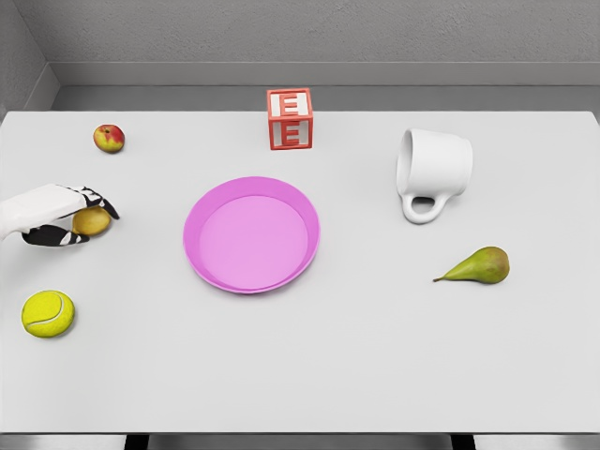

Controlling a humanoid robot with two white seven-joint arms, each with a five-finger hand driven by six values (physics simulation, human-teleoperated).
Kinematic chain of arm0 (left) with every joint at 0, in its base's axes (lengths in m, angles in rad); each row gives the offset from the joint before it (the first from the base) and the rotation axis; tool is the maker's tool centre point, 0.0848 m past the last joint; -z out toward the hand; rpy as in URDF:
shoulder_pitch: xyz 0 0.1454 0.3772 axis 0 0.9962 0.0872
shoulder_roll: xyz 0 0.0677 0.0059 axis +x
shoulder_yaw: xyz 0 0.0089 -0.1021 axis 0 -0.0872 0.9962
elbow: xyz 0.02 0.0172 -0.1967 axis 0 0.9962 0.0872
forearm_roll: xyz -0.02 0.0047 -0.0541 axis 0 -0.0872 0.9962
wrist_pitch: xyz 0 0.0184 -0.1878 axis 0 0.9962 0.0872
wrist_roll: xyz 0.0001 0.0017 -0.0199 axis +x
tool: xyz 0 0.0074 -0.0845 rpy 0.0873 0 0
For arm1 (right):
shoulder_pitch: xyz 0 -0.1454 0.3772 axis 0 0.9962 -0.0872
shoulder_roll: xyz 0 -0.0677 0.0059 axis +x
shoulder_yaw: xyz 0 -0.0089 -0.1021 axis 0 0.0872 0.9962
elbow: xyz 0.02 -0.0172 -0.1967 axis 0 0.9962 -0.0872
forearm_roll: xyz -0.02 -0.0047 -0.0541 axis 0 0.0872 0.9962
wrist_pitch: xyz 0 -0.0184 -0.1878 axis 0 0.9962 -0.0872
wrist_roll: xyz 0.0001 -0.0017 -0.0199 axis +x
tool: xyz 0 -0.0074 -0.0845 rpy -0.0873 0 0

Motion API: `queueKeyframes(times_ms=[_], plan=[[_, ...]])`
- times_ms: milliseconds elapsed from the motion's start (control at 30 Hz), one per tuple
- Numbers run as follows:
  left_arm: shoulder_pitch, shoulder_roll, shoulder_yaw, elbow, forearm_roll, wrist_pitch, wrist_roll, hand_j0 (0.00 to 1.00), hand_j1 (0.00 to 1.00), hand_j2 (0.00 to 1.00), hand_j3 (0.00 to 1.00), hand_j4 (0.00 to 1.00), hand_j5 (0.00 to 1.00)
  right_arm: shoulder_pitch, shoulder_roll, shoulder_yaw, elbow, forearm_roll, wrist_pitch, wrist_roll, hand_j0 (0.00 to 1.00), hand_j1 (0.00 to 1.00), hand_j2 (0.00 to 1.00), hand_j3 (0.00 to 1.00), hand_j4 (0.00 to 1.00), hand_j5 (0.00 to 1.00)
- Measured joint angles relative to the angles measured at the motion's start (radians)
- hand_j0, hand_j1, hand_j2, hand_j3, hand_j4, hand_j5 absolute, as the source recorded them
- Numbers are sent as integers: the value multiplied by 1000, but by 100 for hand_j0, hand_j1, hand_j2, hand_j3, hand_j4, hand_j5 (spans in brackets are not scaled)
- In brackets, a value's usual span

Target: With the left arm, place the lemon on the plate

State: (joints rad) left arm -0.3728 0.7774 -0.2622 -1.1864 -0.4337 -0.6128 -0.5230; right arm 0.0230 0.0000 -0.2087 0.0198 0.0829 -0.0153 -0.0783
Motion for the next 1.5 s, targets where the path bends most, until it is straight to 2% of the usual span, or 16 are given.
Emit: queueKeyframes(times_ms=[733, 800, 867, 900, 1067, 1100, 1233, 1367, 1500], plan=[[-3, 7, 3, -57, 1, 0, 1, 58, 58, 58, 58, 58, 58, 0, 0, 0, 0, 0, 0, 0, 100, 100, 100, 100, 100, 100], [-5, 7, 2, -59, 0, 0, 1, 63, 63, 63, 63, 63, 63, 0, 0, 0, 0, 0, 0, 0, 100, 100, 100, 100, 100, 100], [-2, 7, 1, -59, -4, 0, 1, 85, 85, 85, 85, 85, 85, 0, 0, 0, 0, 0, 0, 0, 100, 100, 100, 100, 100, 100], [-2, 7, 0, -58, -6, 0, 1, 88, 88, 88, 88, 88, 88, 0, 0, 0, 0, 0, 0, 0, 100, 100, 100, 100, 100, 100], [6, 8, -2, -50, -13, 0, 1, 88, 88, 88, 88, 88, 88, 0, 0, 0, 0, 0, 0, 0, 100, 100, 100, 100, 100, 100], [6, 8, -2, -48, -14, 0, 1, 85, 85, 85, 85, 85, 85, 0, 0, 0, 0, 0, 0, 0, 100, 100, 100, 100, 100, 100], [-3, 10, 0, -17, -12, 0, 1, 61, 61, 61, 61, 61, 61, 0, 0, 0, 0, 0, 0, 0, 100, 100, 100, 100, 100, 100], [-5, 10, 4, 16, -9, 2, 1, 61, 61, 61, 61, 61, 61, 0, 0, 0, 0, 0, 0, 0, 100, 100, 100, 100, 100, 100], [-5, 10, 5, 26, -9, 3, 0, 50, 50, 50, 50, 50, 50, 0, 0, 0, 0, 0, 0, 0, 100, 100, 100, 100, 100, 100]])
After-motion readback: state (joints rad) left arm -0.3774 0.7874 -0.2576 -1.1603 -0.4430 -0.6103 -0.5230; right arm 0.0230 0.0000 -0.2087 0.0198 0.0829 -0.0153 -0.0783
